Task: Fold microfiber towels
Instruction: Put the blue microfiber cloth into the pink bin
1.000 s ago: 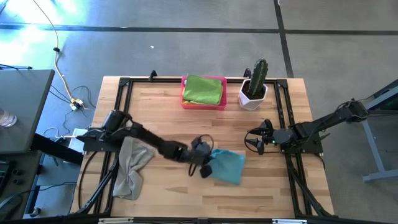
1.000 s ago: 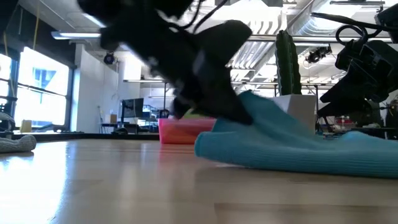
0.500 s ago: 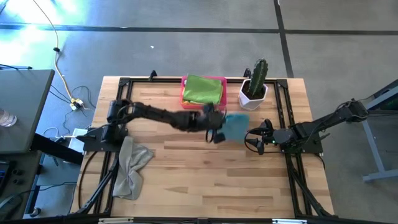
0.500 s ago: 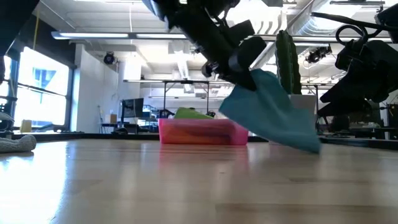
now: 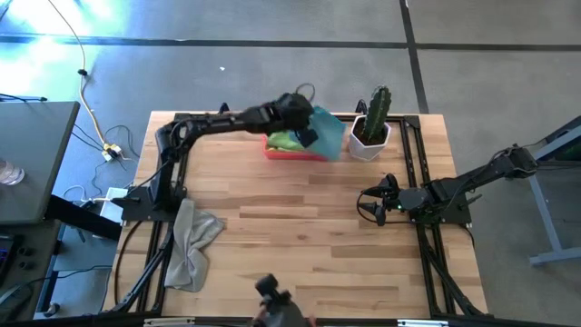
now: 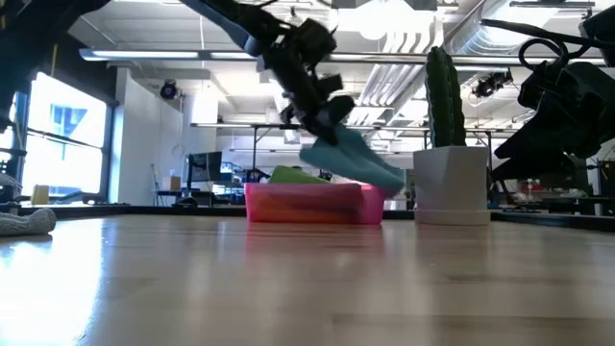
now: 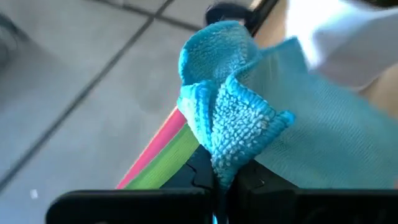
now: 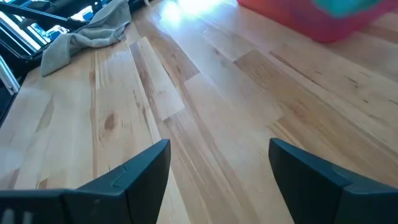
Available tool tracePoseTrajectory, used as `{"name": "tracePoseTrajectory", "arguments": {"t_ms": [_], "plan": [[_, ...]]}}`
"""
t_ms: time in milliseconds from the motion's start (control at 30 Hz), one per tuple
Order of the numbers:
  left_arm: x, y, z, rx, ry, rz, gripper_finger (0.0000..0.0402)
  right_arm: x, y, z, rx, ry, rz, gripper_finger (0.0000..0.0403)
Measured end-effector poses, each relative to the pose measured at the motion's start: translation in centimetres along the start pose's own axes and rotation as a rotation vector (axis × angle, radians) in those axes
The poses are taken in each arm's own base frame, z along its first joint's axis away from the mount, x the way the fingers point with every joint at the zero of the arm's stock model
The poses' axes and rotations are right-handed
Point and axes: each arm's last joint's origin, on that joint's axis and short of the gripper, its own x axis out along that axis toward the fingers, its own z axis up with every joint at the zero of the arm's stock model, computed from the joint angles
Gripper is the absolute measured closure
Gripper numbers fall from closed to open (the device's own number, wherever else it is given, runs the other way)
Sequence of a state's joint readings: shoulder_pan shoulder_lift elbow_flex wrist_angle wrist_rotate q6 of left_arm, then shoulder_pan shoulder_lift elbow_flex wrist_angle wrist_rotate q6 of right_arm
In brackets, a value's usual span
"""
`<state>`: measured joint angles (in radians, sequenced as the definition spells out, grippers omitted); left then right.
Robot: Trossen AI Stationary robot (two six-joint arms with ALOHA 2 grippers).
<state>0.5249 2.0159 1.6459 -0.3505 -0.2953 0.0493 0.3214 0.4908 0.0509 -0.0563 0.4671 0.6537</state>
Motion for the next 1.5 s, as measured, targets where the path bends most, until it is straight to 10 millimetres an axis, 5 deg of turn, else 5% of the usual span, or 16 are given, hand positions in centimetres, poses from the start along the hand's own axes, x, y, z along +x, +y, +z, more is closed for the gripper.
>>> {"name": "tracePoseTrajectory", "arguments": {"t_ms": [233, 800, 1233, 1500], "plan": [[0.8, 3.8, -2.3, -0.058, 0.211, -0.013, 0.0398, 0.0, 0.0, 0.0, 0.0, 0.0, 0.0, 0.0139], [0.9, 5.3, -4.9, -0.092, 0.411, 0.127, 0.0366, 0.0, 0.0, 0.0, 0.0, 0.0, 0.0, 0.0139], [0.5, 6.1, -4.8, -0.196, 0.413, 0.165, 0.0199, 0.0, 0.0, 0.0, 0.0, -0.001, 0.0, 0.0139], [-3.7, 7.0, -2.7, -0.054, 0.333, 0.144, 0.015, 0.0, 0.0, 0.0, 0.0, 0.0, 0.0, 0.0139]]}}
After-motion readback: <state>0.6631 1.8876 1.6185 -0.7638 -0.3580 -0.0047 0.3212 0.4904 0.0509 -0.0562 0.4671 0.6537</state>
